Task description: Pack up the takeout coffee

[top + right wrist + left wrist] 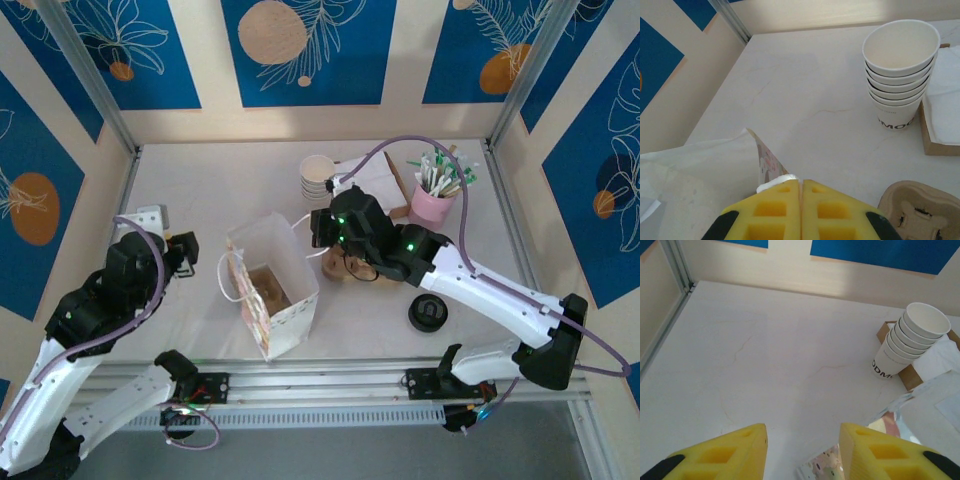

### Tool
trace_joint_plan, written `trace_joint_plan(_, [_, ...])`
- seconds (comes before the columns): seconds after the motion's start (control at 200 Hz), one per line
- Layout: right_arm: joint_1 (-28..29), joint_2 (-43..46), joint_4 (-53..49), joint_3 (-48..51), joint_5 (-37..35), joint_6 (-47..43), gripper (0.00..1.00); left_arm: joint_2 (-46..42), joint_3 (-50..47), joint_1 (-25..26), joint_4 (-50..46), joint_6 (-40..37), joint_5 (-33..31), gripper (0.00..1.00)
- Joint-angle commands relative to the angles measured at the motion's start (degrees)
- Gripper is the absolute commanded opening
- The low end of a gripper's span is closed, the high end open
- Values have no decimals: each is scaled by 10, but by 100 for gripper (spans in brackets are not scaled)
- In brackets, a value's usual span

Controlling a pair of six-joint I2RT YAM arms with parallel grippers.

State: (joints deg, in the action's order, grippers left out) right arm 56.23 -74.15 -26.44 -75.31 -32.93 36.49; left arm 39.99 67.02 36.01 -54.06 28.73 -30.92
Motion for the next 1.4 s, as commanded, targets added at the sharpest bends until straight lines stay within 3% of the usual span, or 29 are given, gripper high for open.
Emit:
trace_joint_plan(0.0, [11, 10, 21, -2, -20, 4, 0, -10, -9, -6, -17, 23, 10, 44])
trace_joint_plan(0.085, [15, 2, 10, -13, -16, 6, 9, -14, -15, -7, -19, 26, 17, 46])
trace_joint_plan(0.215, [19, -9, -12, -32, -10, 3, 32, -15, -17, -6, -22, 26, 28, 51])
trace_joint_plan(0.32, [22, -16, -34, -51, 0, -4, 59, -15, -17, -6, -26, 26, 39, 55])
trace_joint_plan(0.405, [25, -18, -62, -72, -3, -11, 70, -15, -20, -6, -30, 26, 46, 58])
trace_joint_plan(0.79, [27, 10, -238, -185, 5, -51, 90, 23, 38, -6, -68, 2, 84, 61])
trace_joint_plan(0.985, [-7, 48, -336, -232, -37, -39, 93, 37, 52, -6, -67, -15, 89, 62])
trace_joint_plan(1.1, [-83, 71, -407, -228, -50, -14, 95, 42, 51, -6, -70, -24, 85, 63])
trace_joint_plan(1.211, [-221, 96, -427, -165, 39, -5, 95, 43, 49, -6, -65, -34, 98, 64])
trace_joint_plan(1.396, [-439, 123, -367, -10, 190, -21, 97, 47, 44, -6, -68, -49, 99, 67])
